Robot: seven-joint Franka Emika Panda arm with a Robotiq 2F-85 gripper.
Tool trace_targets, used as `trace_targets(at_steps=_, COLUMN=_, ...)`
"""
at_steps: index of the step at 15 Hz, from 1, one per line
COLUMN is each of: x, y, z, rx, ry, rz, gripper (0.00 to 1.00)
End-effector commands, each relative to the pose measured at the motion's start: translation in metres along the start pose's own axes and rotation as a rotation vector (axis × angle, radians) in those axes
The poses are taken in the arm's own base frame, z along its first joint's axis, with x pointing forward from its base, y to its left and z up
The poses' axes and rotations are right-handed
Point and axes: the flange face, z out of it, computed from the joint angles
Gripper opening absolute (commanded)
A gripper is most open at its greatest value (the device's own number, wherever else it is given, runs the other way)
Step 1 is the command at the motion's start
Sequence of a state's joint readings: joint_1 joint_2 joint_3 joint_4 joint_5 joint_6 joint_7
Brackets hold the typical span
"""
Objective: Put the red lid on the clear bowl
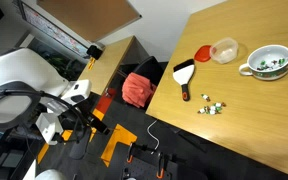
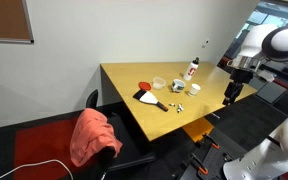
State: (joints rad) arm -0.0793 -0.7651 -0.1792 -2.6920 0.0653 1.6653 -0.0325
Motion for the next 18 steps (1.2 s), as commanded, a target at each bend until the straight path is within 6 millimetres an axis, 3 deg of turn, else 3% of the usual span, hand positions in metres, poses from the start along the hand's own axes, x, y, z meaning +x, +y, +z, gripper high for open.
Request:
trace_targets(at_steps=1, x=0.0, y=0.0, z=-0.001, rx=0.0, ry=-0.001, rz=0.0, gripper=1.0)
trace_targets(at_steps=6, x=0.0, y=0.0, z=-0.001, rx=0.0, ry=-0.001, rz=0.0, gripper=1.0)
trace_targets(at_steps=9, x=0.022, y=-0.005, z=-0.01, rx=-0.014, ry=0.096, rz=0.022, gripper=1.0)
trace_targets(at_steps=14, x=0.084, y=-0.017, z=-0.029, rx=-0.041, ry=0.349, rz=0.049, gripper=1.0)
trace_targets(at_steps=18, x=0.139, y=-0.015, z=-0.038, rx=-0.049, ry=0.514, rz=0.121, gripper=1.0)
